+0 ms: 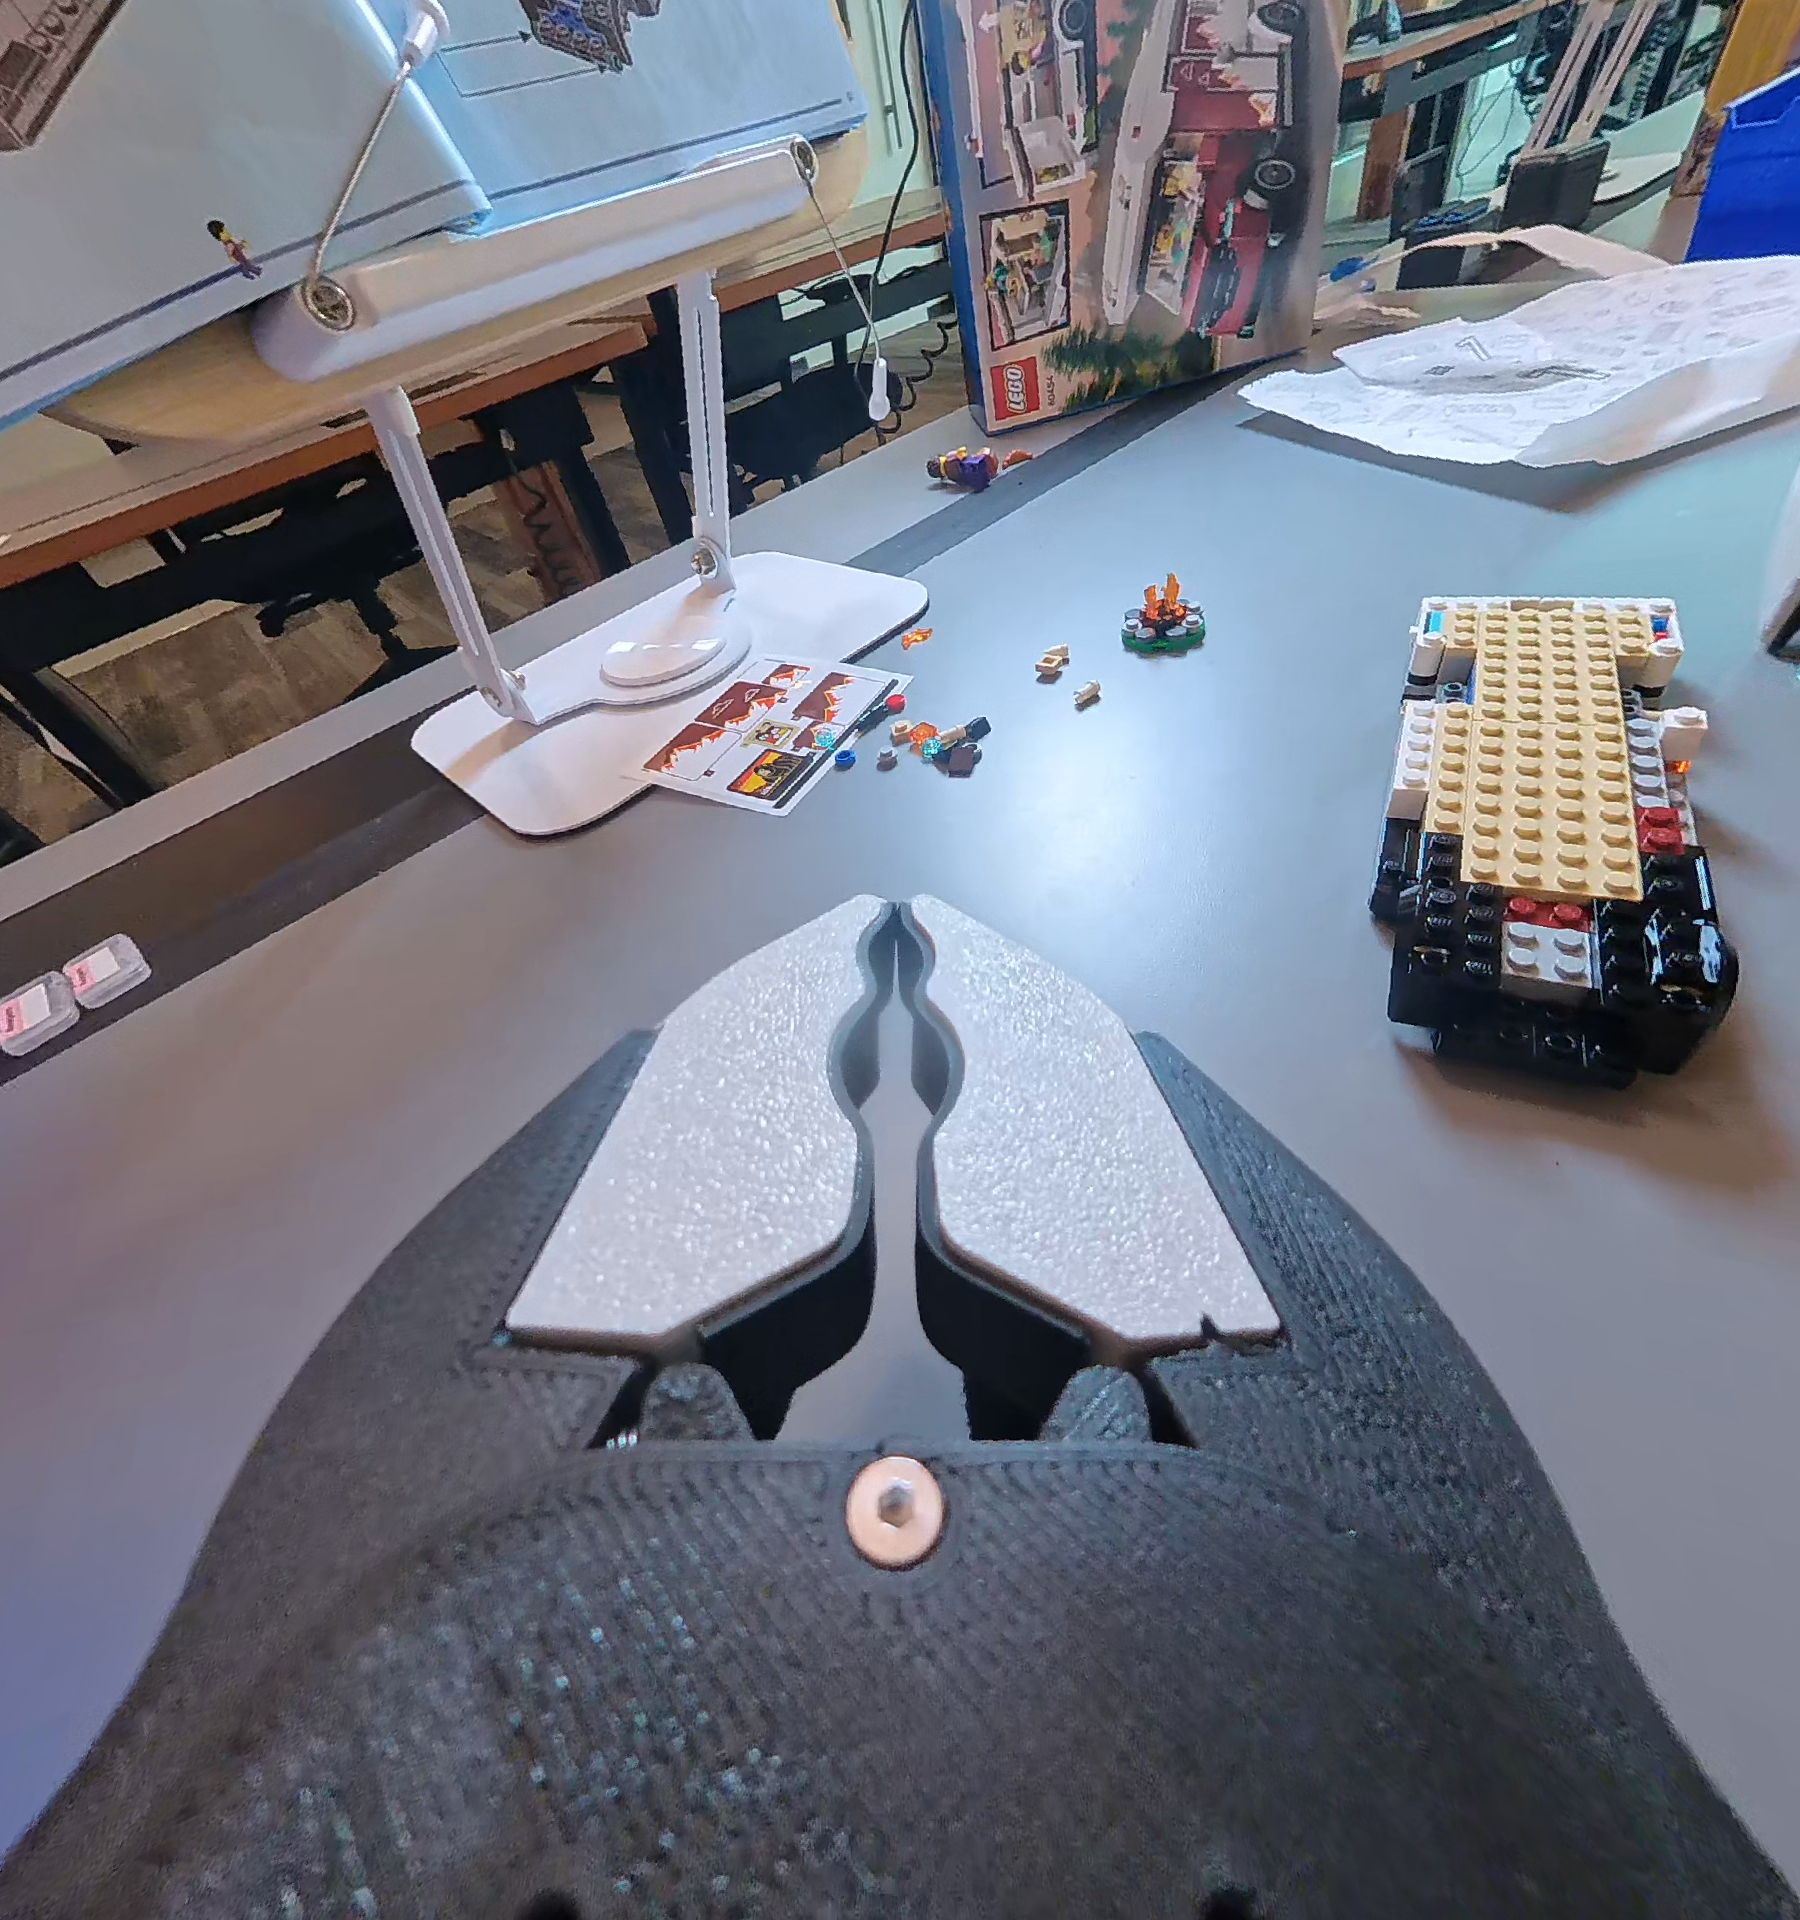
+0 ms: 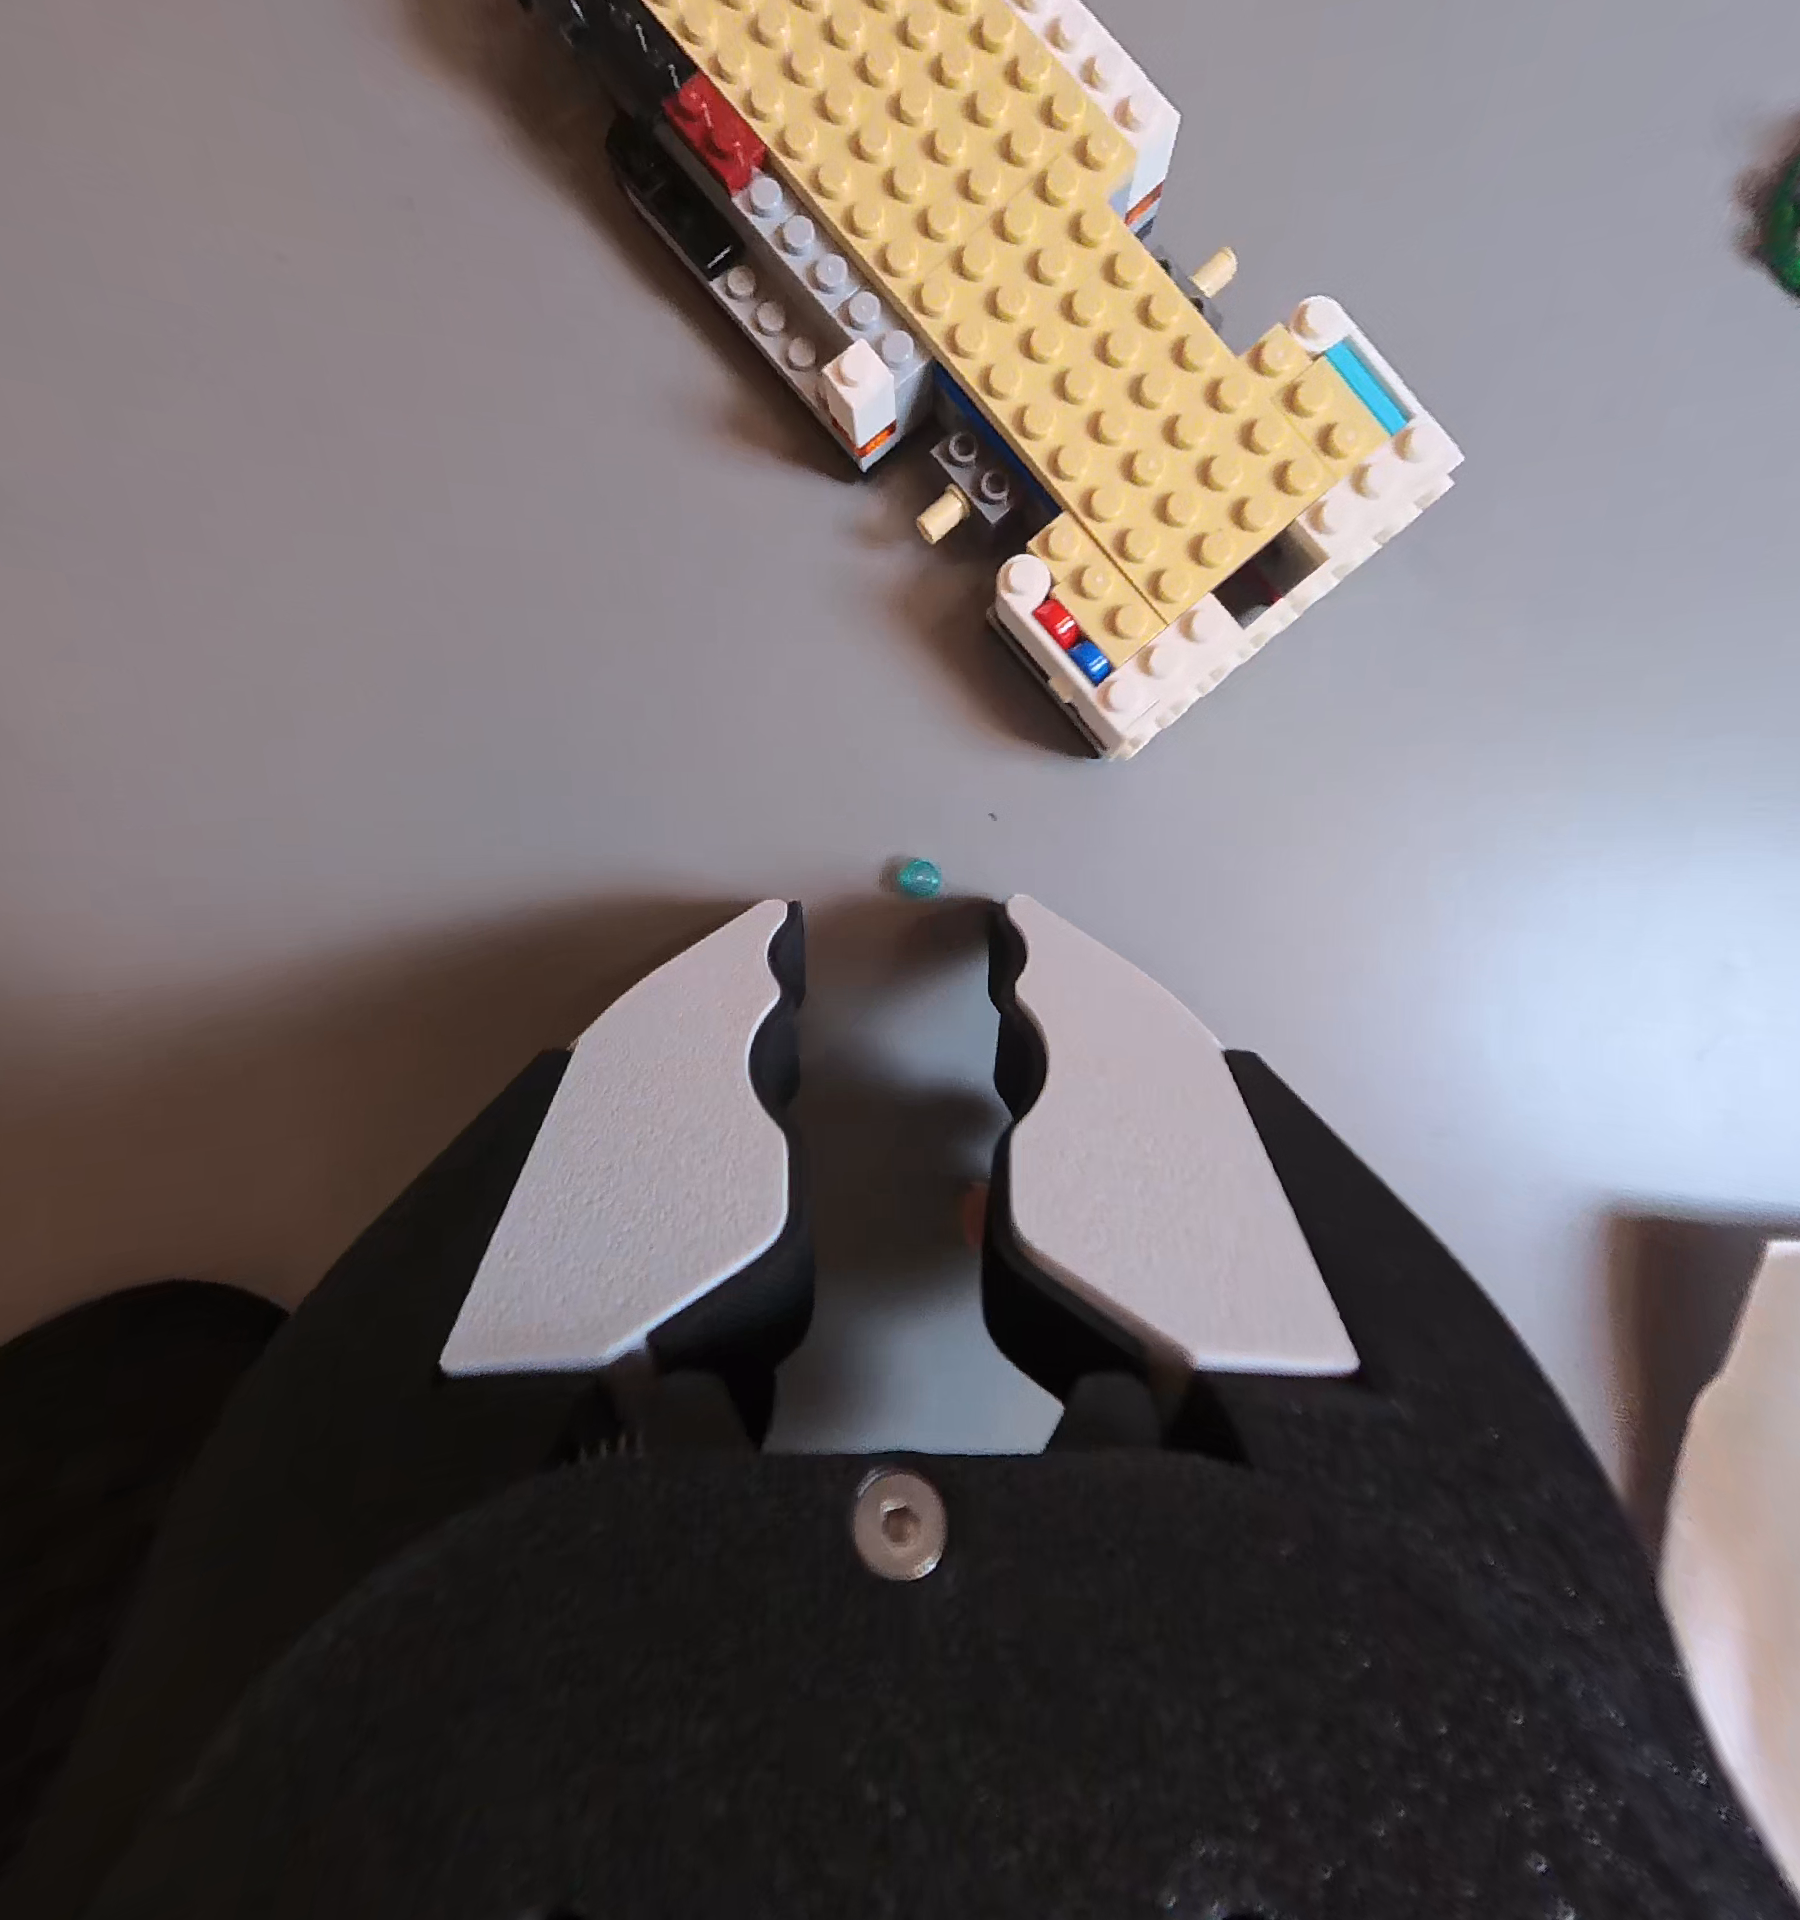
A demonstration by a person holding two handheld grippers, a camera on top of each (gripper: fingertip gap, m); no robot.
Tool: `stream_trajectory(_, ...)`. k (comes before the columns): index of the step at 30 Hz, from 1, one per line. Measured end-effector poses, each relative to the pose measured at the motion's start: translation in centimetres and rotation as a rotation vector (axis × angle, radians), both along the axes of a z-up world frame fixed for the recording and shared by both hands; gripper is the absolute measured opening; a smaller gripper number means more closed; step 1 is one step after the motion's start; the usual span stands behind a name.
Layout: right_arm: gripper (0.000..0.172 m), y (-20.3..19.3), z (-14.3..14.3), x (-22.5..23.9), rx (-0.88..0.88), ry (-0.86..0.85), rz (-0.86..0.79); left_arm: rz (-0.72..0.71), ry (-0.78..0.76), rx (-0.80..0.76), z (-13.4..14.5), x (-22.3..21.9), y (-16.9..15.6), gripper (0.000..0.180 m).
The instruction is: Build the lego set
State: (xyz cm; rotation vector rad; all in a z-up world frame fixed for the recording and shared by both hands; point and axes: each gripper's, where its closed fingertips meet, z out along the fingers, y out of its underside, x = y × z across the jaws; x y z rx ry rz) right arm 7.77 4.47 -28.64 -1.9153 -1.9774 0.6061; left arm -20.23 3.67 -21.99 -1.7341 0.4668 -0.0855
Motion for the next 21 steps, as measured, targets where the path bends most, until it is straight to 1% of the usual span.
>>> stream_trajectory(3,0.037,1.2,0.3,0.4,0.023,-0.015,0.012,-0.011,0.005,-0.002,-0.1,0.2,-0.1,0.000)
stream_trajectory(6,0.036,3.6,2.9,-0.8,0.065,0.087,-0.011,-0.018,-0.002,-0.003,0.0,0.3,-0.2,0.000)
stream_trajectory(8,0.029,5.7,5.4,-3.3,0.107,0.181,-0.032,-0.021,-0.012,0.000,0.1,0.4,-0.2,0.000)
stream_trajectory(10,0.024,7.8,7.5,-6.9,0.136,0.260,-0.035,-0.027,-0.016,0.003,0.1,0.5,-0.2,0.000)
stream_trajectory(12,0.021,9.8,8.3,-10.9,0.159,0.297,-0.023,-0.035,-0.015,0.008,0.2,0.6,-0.2,0.000)
stream_trajectory(13,0.020,10.7,8.3,-13.0,0.167,0.302,-0.010,-0.039,-0.014,0.008,0.2,0.6,-0.3,0.000)
stream_trajectory(15,0.017,12.5,7.2,-16.6,0.183,0.279,0.019,-0.049,-0.008,0.012,0.2,0.8,-0.4,0.000)
stream_trajectory(17,0.016,13.6,5.8,-19.7,0.139,0.265,0.045,-0.056,0.008,0.022,0.3,1.0,-0.5,0.000)
stream_trajectory(18,0.015,13.8,5.1,-21.1,0.112,0.259,0.059,-0.060,0.016,0.025,0.3,1.1,-0.6,0.000)
stream_trajectory(21,0.015,14.4,3.0,-23.6,0.121,0.182,0.109,-0.078,0.026,0.025,0.3,1.5,-0.7,0.000)
